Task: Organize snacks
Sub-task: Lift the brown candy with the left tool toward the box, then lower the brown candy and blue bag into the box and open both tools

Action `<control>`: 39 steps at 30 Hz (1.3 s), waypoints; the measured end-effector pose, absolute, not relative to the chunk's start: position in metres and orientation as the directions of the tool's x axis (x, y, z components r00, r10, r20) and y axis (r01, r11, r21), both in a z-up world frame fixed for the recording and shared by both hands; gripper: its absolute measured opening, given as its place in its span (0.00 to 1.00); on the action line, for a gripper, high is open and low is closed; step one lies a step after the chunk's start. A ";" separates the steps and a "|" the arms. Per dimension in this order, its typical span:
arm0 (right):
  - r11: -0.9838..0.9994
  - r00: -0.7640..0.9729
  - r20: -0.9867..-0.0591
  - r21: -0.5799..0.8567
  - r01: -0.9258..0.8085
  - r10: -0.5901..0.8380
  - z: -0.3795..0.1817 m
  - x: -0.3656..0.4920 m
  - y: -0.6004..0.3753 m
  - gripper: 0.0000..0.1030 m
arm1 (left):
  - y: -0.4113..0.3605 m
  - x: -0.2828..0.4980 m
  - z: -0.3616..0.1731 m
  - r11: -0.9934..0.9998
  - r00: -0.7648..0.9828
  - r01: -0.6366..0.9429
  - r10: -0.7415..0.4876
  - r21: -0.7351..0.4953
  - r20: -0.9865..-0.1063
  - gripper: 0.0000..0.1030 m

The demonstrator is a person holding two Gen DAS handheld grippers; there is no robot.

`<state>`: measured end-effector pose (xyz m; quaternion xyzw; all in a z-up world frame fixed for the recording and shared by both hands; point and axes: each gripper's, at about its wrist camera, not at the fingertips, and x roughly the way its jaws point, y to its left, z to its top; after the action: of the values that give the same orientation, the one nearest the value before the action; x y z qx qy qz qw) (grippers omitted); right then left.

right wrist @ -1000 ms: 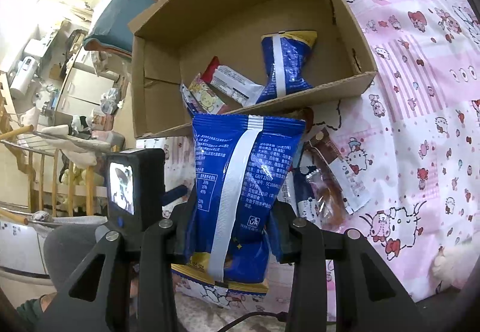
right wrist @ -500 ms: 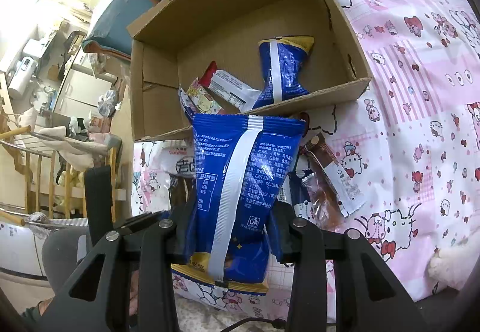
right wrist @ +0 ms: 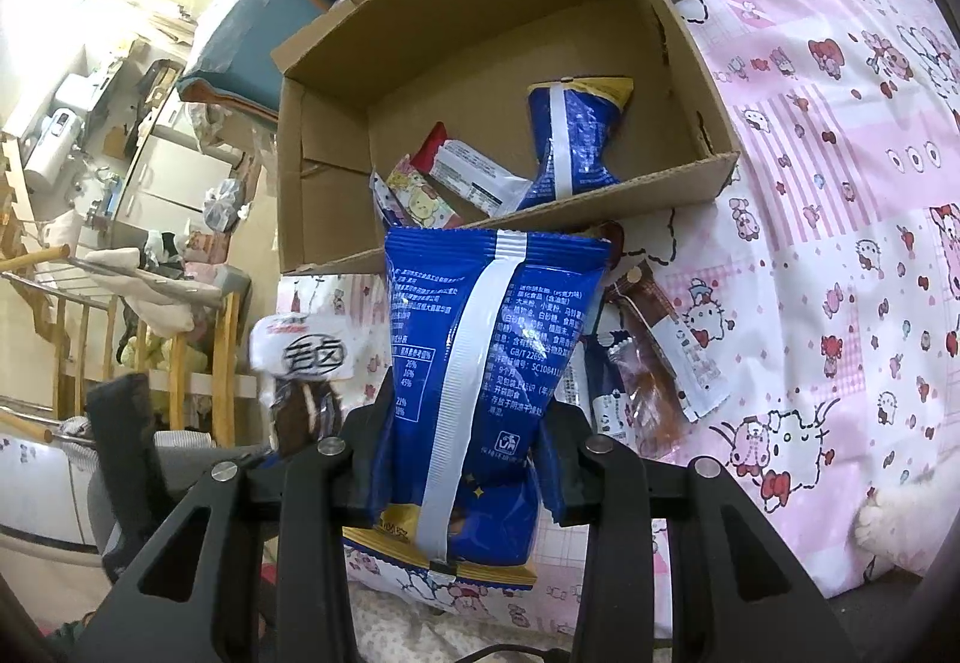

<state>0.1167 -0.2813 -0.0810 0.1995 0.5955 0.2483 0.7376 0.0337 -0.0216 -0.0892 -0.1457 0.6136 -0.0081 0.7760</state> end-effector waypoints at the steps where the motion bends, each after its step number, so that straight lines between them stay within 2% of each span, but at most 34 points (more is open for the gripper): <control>1: 0.793 0.170 -0.775 0.594 -0.133 0.609 -0.079 0.117 -0.281 0.38 | -0.020 0.029 -0.080 0.960 0.270 -0.163 -0.177 -0.226 -0.946 0.09; 6: 0.769 0.198 -0.743 0.617 -0.168 0.639 -0.069 0.116 -0.279 0.38 | 0.000 0.035 -0.031 0.964 0.367 -0.164 -0.138 -0.210 -0.920 0.09; 16: 0.730 0.330 -0.656 0.650 -0.210 0.679 -0.039 0.141 -0.291 0.38 | 0.010 0.106 0.011 0.972 0.475 -0.138 -0.104 -0.191 -0.874 0.09; 33: 0.788 0.396 -0.691 0.592 -0.170 0.605 -0.049 0.212 -0.301 0.38 | -0.012 0.196 -0.004 0.981 0.467 -0.108 -0.092 -0.159 -0.880 0.09; 39: 0.809 0.394 -0.716 0.568 -0.153 0.577 -0.059 0.230 -0.299 0.39 | -0.020 0.214 -0.015 0.989 0.491 -0.098 -0.045 -0.107 -0.870 0.10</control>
<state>0.2295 -0.2988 -0.0588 0.2110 0.5020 0.2257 0.8078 0.2139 -0.0195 -0.0154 -0.0711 0.5043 0.0153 0.8605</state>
